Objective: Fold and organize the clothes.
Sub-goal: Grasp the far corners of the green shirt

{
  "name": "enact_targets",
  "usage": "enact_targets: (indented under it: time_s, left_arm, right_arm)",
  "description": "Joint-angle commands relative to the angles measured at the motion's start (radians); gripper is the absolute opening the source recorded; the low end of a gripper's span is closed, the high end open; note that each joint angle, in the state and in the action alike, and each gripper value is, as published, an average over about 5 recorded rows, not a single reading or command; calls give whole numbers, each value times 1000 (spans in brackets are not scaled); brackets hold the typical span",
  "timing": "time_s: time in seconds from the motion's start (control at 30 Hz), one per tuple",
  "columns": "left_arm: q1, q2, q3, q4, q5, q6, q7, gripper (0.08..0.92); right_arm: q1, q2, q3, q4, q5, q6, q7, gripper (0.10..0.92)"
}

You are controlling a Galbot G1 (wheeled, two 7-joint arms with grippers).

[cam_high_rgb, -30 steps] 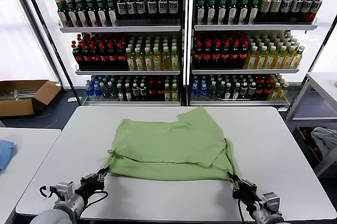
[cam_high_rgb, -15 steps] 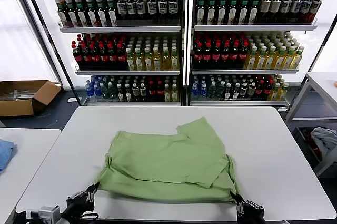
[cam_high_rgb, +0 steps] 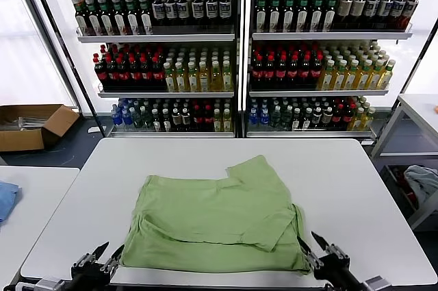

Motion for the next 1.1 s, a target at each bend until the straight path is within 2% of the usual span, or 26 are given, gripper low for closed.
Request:
enact_targets:
  time_s: [0.03,0.2,0.37,0.63,0.9,1.1]
  left_arm:
    - [-315,249,101,192,-178,-36,50,635]
    - [-500,394,244,394,-348,-65,82,769]
    - [-700,448,383,567,-400,-54,139,820]
    - [-920,421,549,762,-394,-52,140,823]
    - [-1044,353,619,908,-366,-42,109,823]
    - [-1093,336,654,977,-358,-44,102,823]
  right_arm:
    - [484,-110,-138,-256,107,-51,-21,728]
    - [755,-121,-328,-540,109,-55,-74,815]
    - [940,-87,-452,-755,115,-69,-96,822]
    - [1065,-39,-540,-932,108,-73,-119,823]
    - [1088,-4,-592,-1000,94,-61,-126,823]
    - [1103,24,-603,-1030,94,-76,-125,823]
